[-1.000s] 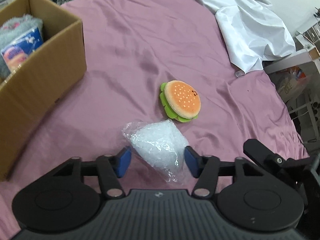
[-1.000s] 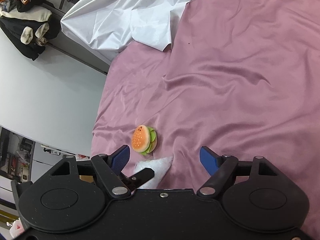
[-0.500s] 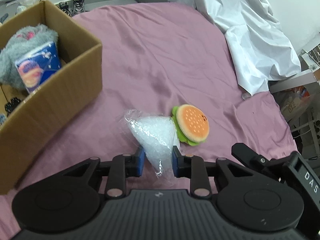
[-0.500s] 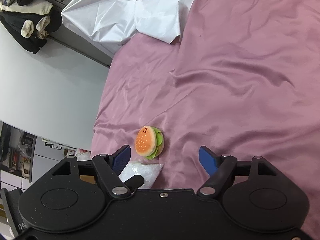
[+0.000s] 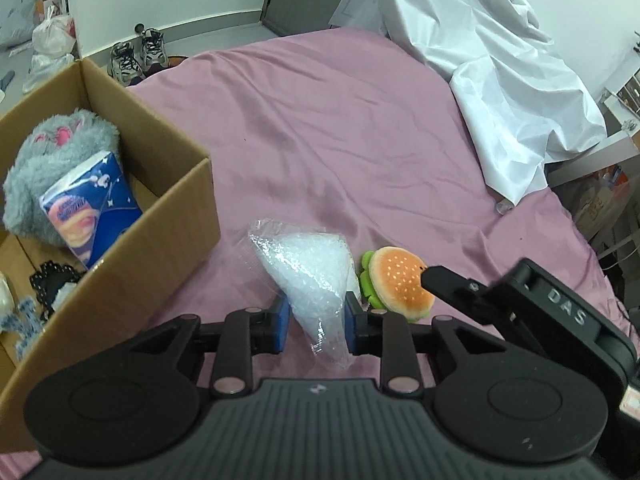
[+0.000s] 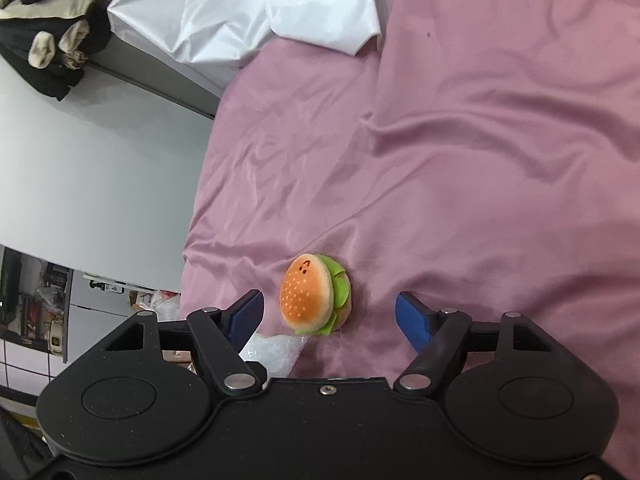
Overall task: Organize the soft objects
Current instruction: 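Close the right tool on the burger plush and lift it, then carry the plastic bag with the left tool while the right tool carries the burger plush over the box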
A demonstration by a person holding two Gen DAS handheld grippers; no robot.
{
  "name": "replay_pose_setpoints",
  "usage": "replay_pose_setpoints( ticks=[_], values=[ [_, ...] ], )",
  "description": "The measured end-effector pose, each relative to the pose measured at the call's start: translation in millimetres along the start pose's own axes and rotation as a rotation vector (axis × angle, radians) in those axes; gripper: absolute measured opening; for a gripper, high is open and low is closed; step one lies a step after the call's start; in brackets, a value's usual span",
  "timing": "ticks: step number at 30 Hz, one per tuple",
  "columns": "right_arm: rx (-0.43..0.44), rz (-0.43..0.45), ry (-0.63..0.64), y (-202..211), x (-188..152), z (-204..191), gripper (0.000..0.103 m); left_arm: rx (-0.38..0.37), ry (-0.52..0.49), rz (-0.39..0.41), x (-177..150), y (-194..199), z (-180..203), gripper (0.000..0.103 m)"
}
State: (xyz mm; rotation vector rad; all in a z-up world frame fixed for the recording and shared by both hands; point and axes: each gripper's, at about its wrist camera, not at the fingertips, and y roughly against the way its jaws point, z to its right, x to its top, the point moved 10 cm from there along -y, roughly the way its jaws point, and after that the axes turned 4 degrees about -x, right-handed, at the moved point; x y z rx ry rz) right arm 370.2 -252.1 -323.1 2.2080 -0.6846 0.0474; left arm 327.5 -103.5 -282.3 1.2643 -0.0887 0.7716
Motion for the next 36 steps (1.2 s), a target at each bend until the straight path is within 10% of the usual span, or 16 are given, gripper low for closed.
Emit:
replay_pose_setpoints(
  ticks=[4,8,11,36],
  values=[
    [0.015,-0.006,-0.015,-6,0,-1,0.07,0.023,-0.036,0.005,2,0,-1,0.026],
    [0.025,-0.066,-0.039,-15,-7,4,0.027,0.028,-0.068,0.008,4,3,0,0.026],
    [0.032,-0.053,-0.03,-9,-8,4,0.021,0.025,-0.083,0.006,4,6,2,0.026],
    [0.017,0.152,0.049,95,-34,-2,0.019,-0.022,-0.203,0.033,-13,88,3,0.026]
  ],
)
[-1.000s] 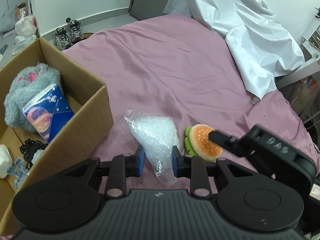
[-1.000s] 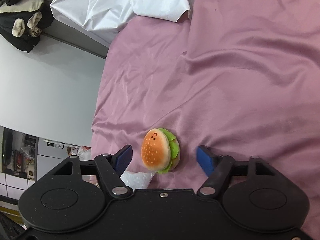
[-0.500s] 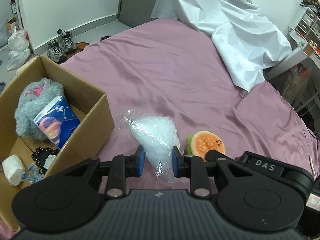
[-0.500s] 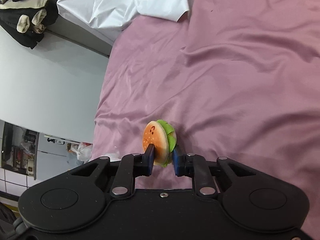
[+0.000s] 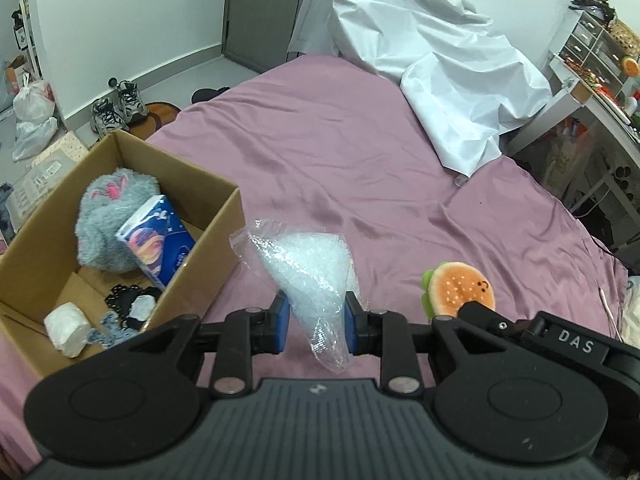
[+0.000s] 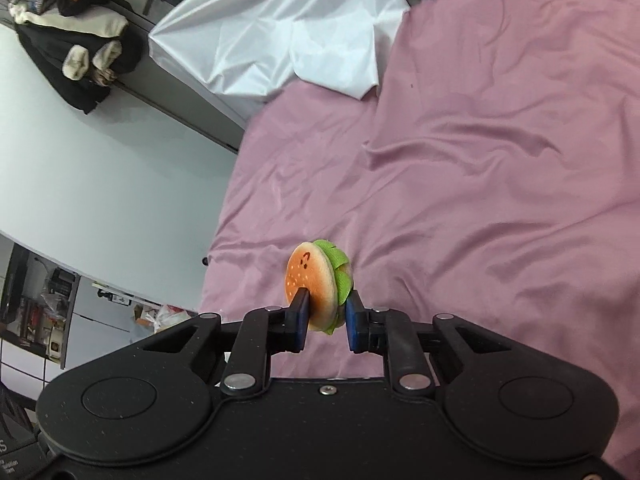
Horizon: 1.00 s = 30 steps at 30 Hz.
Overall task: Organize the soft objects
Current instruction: 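Carry the plastic bag with the left tool while the right tool carries the burger plush over the box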
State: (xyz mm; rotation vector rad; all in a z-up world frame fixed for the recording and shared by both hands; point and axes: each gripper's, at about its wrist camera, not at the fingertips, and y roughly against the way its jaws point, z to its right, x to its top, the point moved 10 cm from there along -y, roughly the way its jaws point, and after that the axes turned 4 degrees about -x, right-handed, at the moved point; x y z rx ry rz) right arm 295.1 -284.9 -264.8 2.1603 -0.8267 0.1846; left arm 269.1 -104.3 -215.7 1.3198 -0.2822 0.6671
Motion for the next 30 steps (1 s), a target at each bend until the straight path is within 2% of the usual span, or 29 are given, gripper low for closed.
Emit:
replay_pose_setpoints(
  ticks=[20,30],
  values=[
    [0.014,0.116,0.08,63,-11,-31,0.019,-0.024,-0.018,0.05,-8,60,-22,0.026],
    [0.034,0.123,0.107,76,-19,-55,0.019,-0.026,-0.017,0.074,-4,82,-39,0.026]
  ],
)
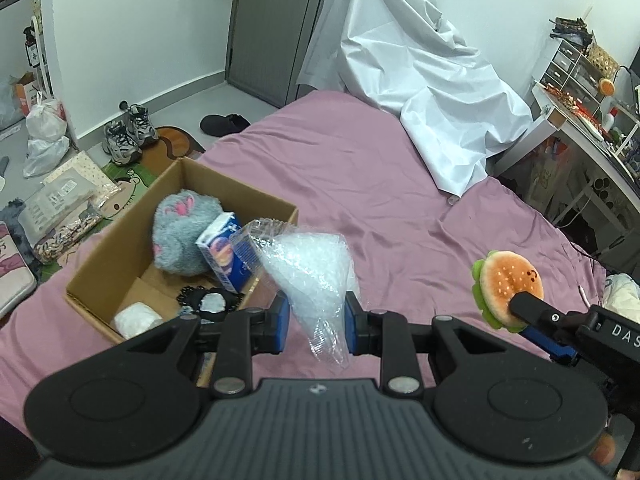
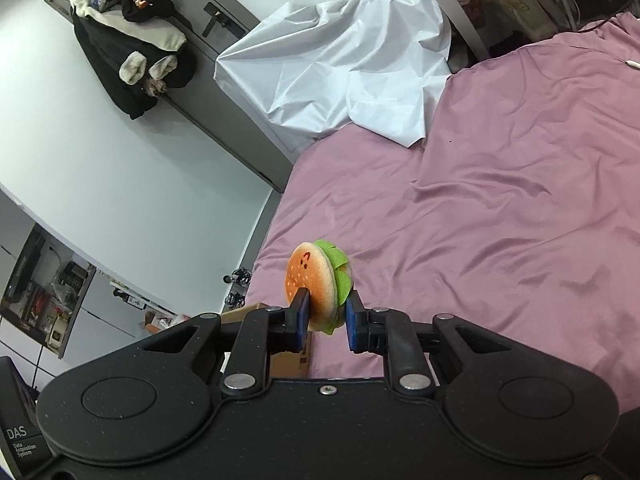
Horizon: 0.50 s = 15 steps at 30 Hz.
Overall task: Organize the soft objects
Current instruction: 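Carry the plastic bag with the left tool while the right tool carries the burger plush over the box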
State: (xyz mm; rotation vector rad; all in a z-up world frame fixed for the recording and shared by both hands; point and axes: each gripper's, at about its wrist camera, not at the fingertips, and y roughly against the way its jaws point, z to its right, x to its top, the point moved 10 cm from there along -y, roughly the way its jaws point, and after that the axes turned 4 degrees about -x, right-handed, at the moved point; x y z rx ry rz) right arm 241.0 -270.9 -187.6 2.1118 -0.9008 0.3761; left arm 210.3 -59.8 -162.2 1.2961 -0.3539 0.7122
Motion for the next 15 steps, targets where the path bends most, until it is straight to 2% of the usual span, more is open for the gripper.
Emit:
replay_pose_setpoints(
  ticks=[15],
  values=[
    [0.029,-0.028,0.058,-2,-24,-49,0.019,0.021,0.067,0.027,12,21,-49,0.026]
  ],
)
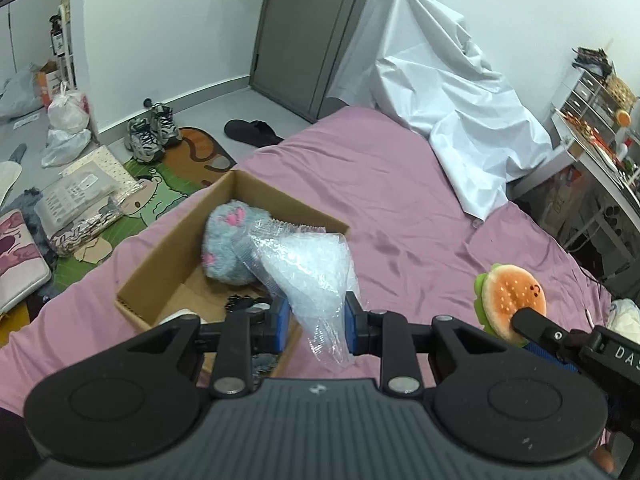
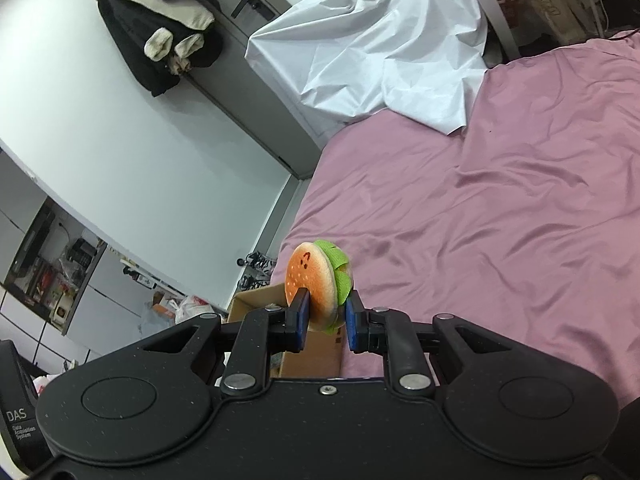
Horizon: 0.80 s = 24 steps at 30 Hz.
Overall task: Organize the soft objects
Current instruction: 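Carry the plastic bag with the left tool while the right tool carries the burger plush over the box, then open the left tool dropping the plastic bag into the box while the right tool drops the burger plush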
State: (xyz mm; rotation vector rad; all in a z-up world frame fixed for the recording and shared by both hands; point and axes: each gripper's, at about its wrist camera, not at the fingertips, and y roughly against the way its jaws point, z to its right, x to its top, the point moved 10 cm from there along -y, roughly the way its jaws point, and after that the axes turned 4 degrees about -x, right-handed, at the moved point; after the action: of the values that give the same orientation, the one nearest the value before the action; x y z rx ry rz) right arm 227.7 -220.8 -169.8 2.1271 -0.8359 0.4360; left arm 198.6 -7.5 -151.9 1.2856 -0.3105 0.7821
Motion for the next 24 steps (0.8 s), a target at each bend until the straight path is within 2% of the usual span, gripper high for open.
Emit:
replay_pose_setpoints(
  ticks=[13,24],
  values=[
    [0.014,-0.048,0.057,-19,-25,-45,0.019,0.025,0.076,0.003,10,0,-57,0.026],
    [0.004,-0.094,0.113,-41,-48,-79,0.019,0.002,0.148,-0.023,12,-17,-90,0.026]
  ],
)
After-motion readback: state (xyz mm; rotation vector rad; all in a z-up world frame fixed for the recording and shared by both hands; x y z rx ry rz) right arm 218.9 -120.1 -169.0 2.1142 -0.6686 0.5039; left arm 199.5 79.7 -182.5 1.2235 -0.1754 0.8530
